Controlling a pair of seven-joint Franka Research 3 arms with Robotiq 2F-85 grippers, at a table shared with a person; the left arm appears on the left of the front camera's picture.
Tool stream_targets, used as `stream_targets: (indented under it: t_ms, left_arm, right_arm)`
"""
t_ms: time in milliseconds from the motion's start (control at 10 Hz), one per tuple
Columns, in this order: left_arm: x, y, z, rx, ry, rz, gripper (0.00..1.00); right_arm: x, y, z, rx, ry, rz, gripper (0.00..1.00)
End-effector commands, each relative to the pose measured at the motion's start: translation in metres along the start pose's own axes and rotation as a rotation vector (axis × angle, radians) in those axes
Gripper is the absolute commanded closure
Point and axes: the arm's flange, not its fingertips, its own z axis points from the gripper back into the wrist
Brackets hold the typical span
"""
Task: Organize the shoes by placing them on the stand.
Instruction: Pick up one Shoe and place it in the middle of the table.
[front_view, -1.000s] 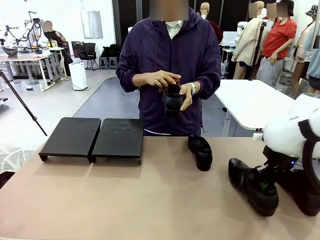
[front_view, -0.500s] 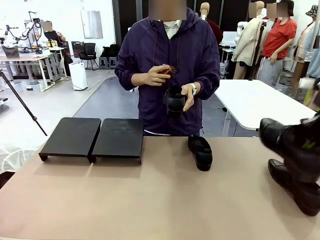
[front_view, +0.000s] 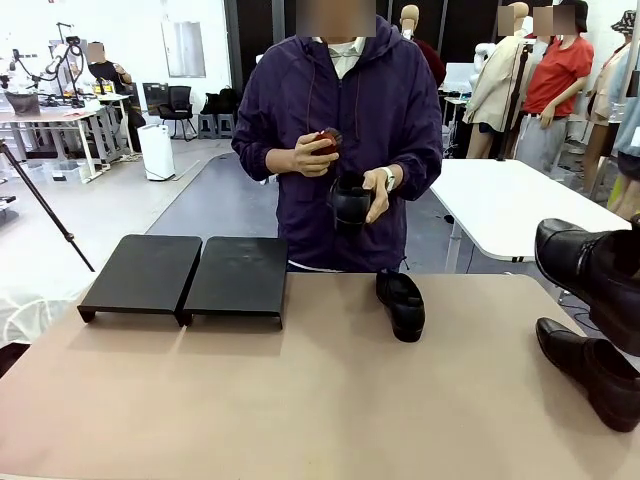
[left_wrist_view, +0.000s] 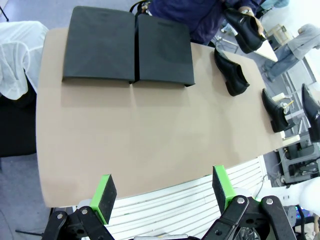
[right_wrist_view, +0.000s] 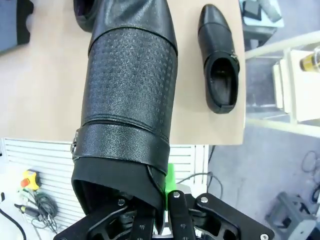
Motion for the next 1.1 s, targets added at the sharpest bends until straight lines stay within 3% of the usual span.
stream_targets:
  t_ms: [0,100,200,300,500,600,800,1000]
  left_arm:
    - [0.002,0.0,0.001,-0.016,-0.004,0.006,0.0]
    - [0.002,0.0,0.001,-0.016,-0.004,0.006,0.0]
    - [0.002,0.0,0.001,-0.016,-0.004,0.006,0.0]
    - [0.002,0.0,0.001,-0.016,-0.004,0.006,0.0]
    - [0.002,0.0,0.001,-0.016,-0.004,0.006,0.0]
    - [0.002,0.0,0.001,-0.016,-0.004,0.006,0.0]
    - [0.002,0.0,0.001,-0.016,-0.004,0.006,0.0]
    - [0.002,0.0,0.001,-0.016,-0.004,0.006,0.0]
  right_arm:
    - [0.004,0.001,0.0,-0.003,-0.014,0.009,1.0]
    - [0.0,0.0,0.0,0.0,0.0,0.0,1.0]
    - [0.002,0.028,0.003,0.029,-0.039,-0.082,1.0]
    - [0.003,0.062,0.003,-0.042,-0.064,-0.139,1.0]
    - [0.009,0.121,0.001,-0.106,-0.109,-0.159,1.0]
    - [0.018,0.131,-0.005,-0.137,-0.084,-0.147,1.0]
    - [0.023,0.057,-0.001,-0.095,-0.022,-0.242,1.0]
    - [0.01,0.005,0.006,-0.075,0.033,-0.206,1.0]
